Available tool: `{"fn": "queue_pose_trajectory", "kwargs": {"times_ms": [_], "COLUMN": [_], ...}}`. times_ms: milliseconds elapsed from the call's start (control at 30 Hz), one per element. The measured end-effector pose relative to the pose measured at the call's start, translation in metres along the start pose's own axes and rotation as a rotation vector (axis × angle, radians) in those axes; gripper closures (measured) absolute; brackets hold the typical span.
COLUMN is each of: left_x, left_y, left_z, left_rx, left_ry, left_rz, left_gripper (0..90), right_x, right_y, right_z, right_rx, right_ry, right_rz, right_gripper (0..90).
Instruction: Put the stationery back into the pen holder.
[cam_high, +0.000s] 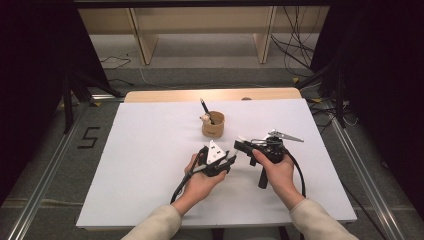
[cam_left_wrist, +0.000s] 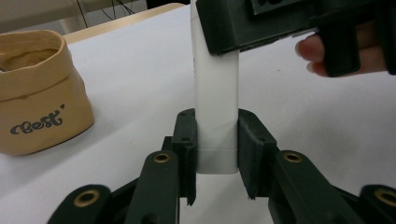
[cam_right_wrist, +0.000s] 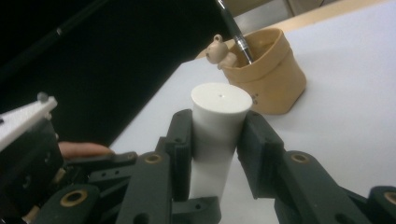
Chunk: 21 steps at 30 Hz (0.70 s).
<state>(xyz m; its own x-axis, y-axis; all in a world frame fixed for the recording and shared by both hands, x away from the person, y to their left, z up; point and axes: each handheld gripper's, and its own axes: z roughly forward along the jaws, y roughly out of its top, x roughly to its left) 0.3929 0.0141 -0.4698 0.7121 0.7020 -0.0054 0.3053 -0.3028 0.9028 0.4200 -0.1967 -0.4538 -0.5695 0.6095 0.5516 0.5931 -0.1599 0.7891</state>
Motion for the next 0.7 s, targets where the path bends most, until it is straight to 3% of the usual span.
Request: {"fn": "queue_pose_trajectory", "kwargs": {"times_ms": [100, 167, 267, 400, 500, 633, 700], "left_x": [0.0, 0.0, 0.002, 0.007, 0.013, 0.027, 0.034], "left_y": [0.0, -0.001, -0.002, -0.007, -0.015, -0.028, -0.035], "left_z": [0.002, 0.0, -0.007, -0.021, -0.034, -0.056, -0.068], "left_rx": [0.012, 0.023, 0.038, 0.076, 0.112, 0.135, 0.138], "left_ry": [-0.001, 0.006, 0.015, 0.016, 0.042, 0.039, 0.069], "left_rz": [0.014, 0.044, 0.052, 0.044, 0.052, 0.012, 0.007], "left_gripper": [68.6, 59.9, 51.9, 44.0, 37.7, 30.9, 27.8], "right_x": [0.005, 0.009, 0.012, 0.014, 0.015, 0.017, 0.017], "right_y": [0.001, 0.001, 0.002, 0.005, 0.008, 0.015, 0.019], "right_z": [0.0, 0.001, 0.004, 0.008, 0.012, 0.017, 0.02], "right_rx": [0.013, 0.019, 0.022, 0.017, 0.016, 0.005, -0.002], "right_ry": [-0.022, -0.047, -0.071, -0.093, -0.11, -0.126, -0.133], "right_rz": [-0.086, -0.151, -0.216, -0.264, -0.294, -0.328, -0.339], "right_gripper": [67.2, 67.1, 67.1, 67.2, 67.2, 67.1, 67.2]}}
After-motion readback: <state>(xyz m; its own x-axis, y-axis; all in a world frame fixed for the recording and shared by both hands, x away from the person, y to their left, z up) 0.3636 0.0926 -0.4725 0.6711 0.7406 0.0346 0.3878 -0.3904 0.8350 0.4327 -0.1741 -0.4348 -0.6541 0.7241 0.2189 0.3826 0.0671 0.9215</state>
